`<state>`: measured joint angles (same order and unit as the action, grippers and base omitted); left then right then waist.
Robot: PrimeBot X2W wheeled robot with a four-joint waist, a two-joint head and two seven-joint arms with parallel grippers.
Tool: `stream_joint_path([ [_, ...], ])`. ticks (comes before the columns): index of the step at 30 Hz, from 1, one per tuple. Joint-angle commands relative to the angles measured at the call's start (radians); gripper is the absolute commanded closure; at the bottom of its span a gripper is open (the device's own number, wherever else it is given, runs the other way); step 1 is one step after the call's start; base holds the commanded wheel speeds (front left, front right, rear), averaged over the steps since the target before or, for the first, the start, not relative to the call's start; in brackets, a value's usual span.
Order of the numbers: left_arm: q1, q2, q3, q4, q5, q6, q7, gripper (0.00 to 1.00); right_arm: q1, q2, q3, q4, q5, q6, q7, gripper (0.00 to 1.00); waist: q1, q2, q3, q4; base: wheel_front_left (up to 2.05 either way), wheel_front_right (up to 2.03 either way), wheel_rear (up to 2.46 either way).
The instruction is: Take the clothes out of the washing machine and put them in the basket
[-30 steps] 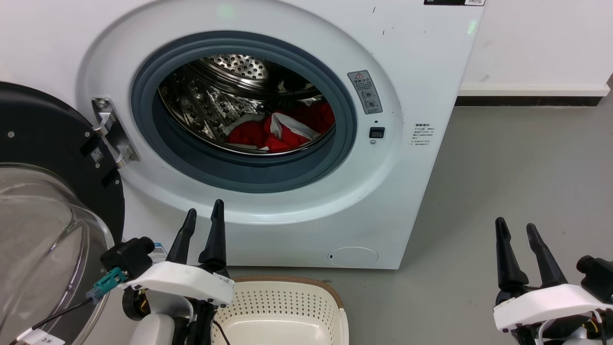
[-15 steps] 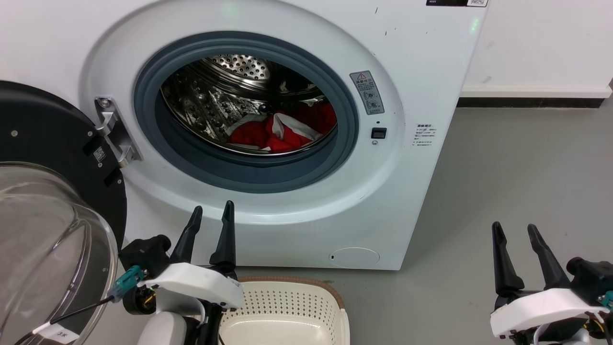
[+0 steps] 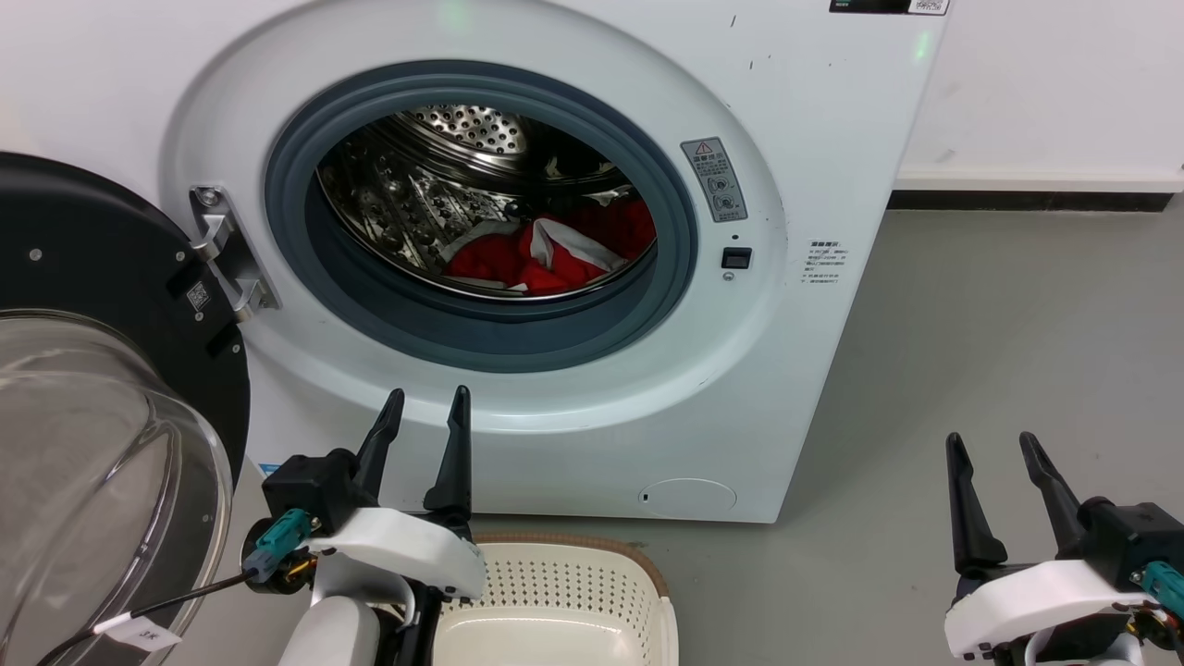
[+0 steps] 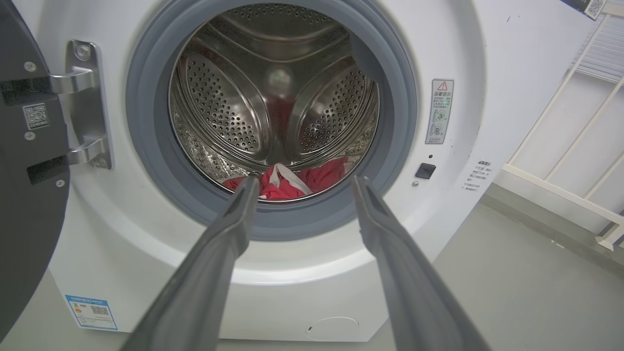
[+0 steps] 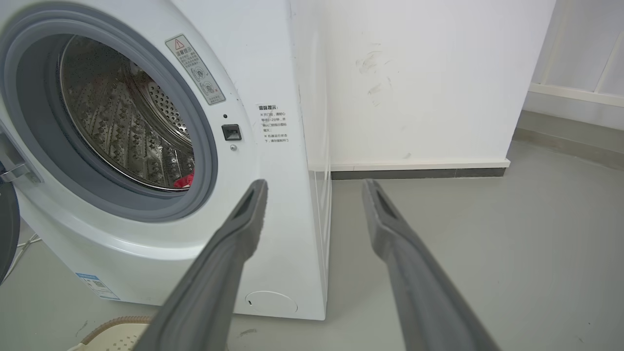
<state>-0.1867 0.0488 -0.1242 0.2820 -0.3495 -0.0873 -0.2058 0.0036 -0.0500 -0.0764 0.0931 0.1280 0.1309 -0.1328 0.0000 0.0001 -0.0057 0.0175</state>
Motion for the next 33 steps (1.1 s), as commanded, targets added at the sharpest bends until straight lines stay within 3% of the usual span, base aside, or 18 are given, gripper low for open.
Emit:
stream_joint_path([
  [1,-0.015,0.002,-0.004,-0.002,0.022,0.005,-0.009,0.0,0.007,-0.001,-0.002,-0.011,-0.024,0.0,-0.007,0.0,0.0,-0.0001,0.0,0.001,0.0,0.0,0.0],
  [27,-0.024,0.002,-0.027,0.029,0.218,0.033,-0.062,0.0,0.017,0.0,-0.02,-0.01,-0.224,0.0,-0.041,0.0,0.0,-0.0001,0.006,0.012,0.0,0.0,0.0],
  [33,-0.017,0.002,-0.027,0.032,0.206,0.039,-0.06,0.0,0.015,0.0,-0.02,-0.001,-0.204,0.0,-0.043,0.0,0.0,-0.0001,0.006,0.012,0.0,0.0,0.0],
])
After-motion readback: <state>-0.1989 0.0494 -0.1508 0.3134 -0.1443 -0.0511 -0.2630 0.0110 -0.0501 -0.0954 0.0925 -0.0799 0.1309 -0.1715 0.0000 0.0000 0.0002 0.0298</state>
